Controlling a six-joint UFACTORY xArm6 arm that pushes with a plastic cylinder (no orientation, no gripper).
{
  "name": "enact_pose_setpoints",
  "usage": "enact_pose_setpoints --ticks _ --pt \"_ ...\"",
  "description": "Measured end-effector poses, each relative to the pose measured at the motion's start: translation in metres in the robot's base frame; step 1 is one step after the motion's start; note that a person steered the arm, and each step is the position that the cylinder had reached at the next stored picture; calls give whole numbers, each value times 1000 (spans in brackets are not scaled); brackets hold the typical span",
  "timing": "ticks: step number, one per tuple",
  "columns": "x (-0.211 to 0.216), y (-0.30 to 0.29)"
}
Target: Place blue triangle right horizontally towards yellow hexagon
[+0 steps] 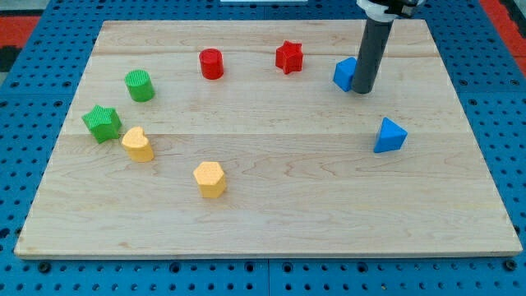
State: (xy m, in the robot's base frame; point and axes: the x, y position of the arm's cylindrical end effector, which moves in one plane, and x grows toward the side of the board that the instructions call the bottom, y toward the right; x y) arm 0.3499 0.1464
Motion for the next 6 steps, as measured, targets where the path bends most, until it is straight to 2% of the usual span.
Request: enact_pose_setpoints --ticks 2,3,6 --pt "-25 -1" --pt "-8 35" --pt "80 36"
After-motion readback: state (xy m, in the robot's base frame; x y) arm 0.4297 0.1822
